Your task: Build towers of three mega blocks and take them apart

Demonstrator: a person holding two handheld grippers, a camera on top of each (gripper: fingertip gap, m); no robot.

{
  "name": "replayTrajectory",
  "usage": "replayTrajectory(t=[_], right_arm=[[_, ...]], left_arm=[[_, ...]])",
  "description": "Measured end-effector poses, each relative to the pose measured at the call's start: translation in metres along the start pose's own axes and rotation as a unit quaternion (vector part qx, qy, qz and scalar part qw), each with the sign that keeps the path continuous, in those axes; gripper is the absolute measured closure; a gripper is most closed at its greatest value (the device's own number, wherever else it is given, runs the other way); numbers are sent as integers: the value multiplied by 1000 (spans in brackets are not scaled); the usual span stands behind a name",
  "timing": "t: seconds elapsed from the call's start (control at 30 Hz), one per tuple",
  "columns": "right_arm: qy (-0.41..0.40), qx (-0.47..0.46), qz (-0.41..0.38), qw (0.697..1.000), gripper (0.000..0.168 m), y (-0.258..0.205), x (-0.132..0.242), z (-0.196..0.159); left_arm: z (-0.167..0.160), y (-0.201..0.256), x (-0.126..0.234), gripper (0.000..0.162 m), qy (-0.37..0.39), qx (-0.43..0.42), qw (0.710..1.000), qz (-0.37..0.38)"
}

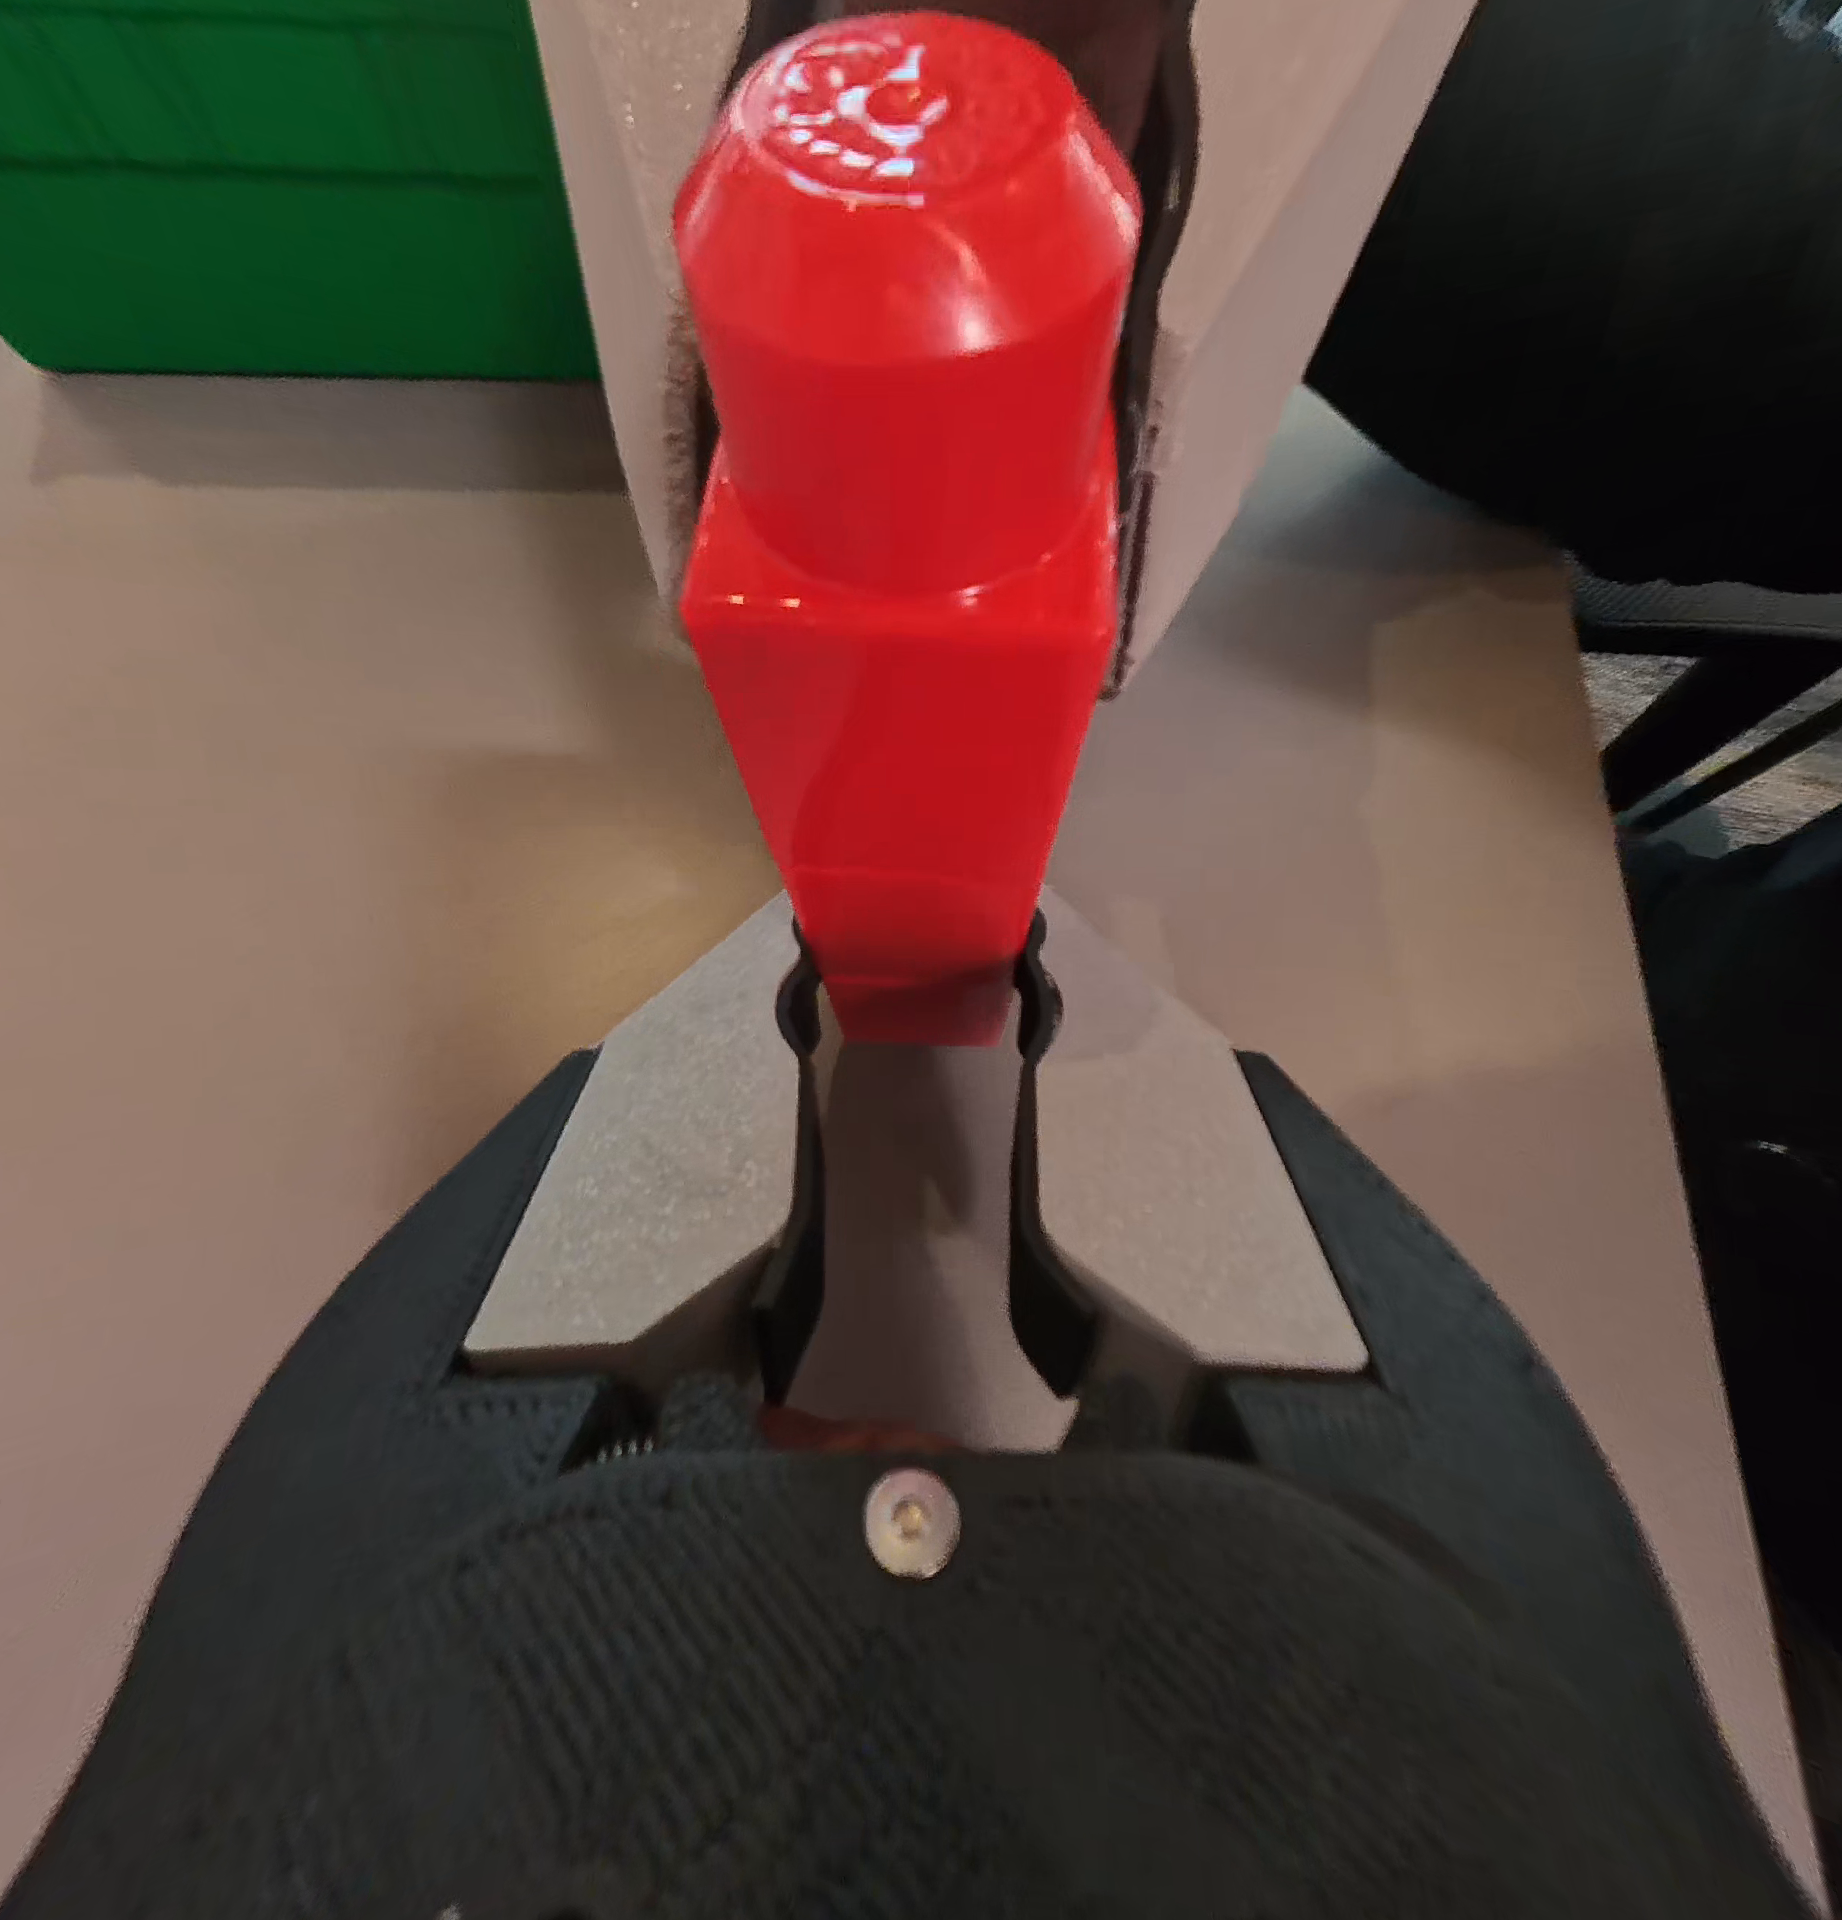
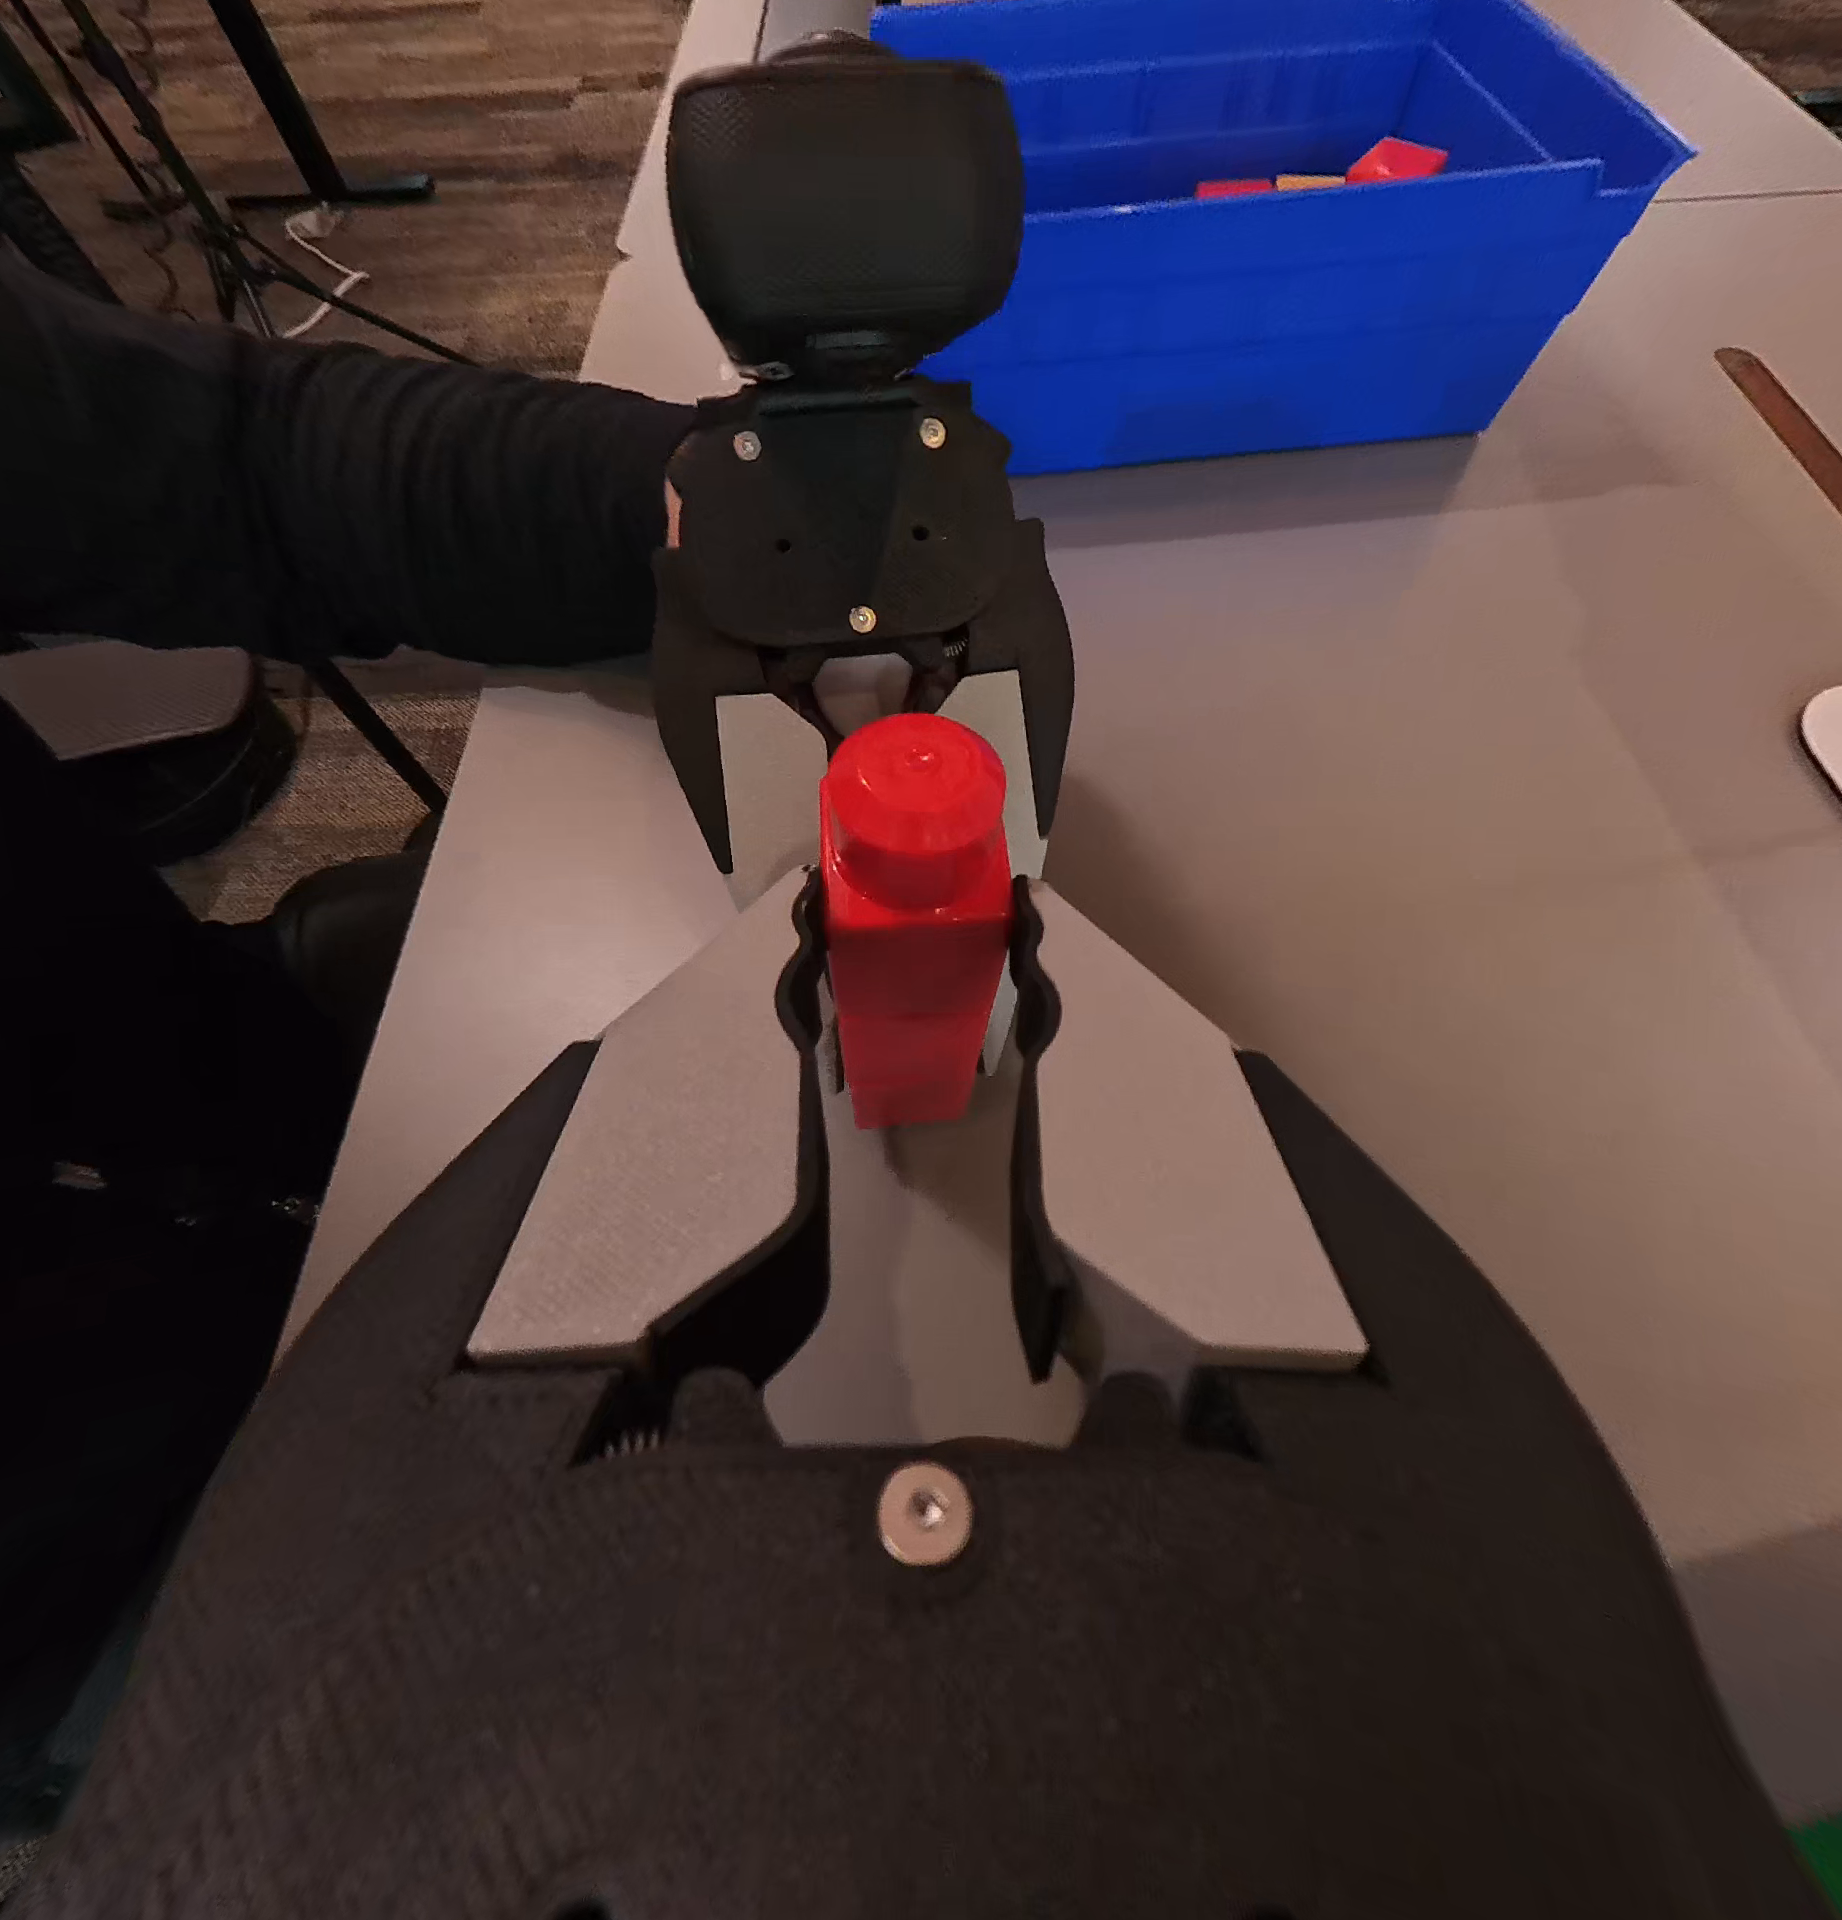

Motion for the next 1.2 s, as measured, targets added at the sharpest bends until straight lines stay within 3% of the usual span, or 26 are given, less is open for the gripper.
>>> replayTrajectory(t=[0.3, 0.47, 0.57, 0.7, 0.83, 1.0, 1.1, 1.2], right_arm=[[46, -20, 10, 999, 135, 4, -2, 5], [56, -50, 3, 997, 115, 16, -12, 2], [29, -56, 27, 998, 134, 16, -22, -6], [34, -31, -5, 999, 135, 17, -22, -3], [141, -18, -25, 990, 135, 13, 2, 19], [302, 17, -172, 937, 135, 16, 62, 40], [414, 47, -299, 859, 134, 5, 121, 44], [443, 28, -427, 788, 134, 14, 171, 29]], left_arm=[[1, -5, 5, 128, 40, 29, 999, -11], [-2, -14, 11, 128, 58, 56, 997, 0], [-2, -12, 7, 128, 54, 55, 997, -2], [-2, -17, 9, 125, 63, 60, 996, 26], [-4, -30, 15, 97, 75, 77, 991, 75], [-12, -48, 15, 94, 66, 97, 981, 154], [-16, -55, 16, 104, 60, 108, 973, 195], [-16, -58, 19, 110, 71, 115, 969, 205]])
Point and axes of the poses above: each gripper's, where its closed fingertips meet, x back along the fingers, z out of its top, y = z × x across the jaws, the point moved 7 cm from there along x, back along the fingers, and after that the axes turned 12 degrees about -x, right-handed, at the moved point
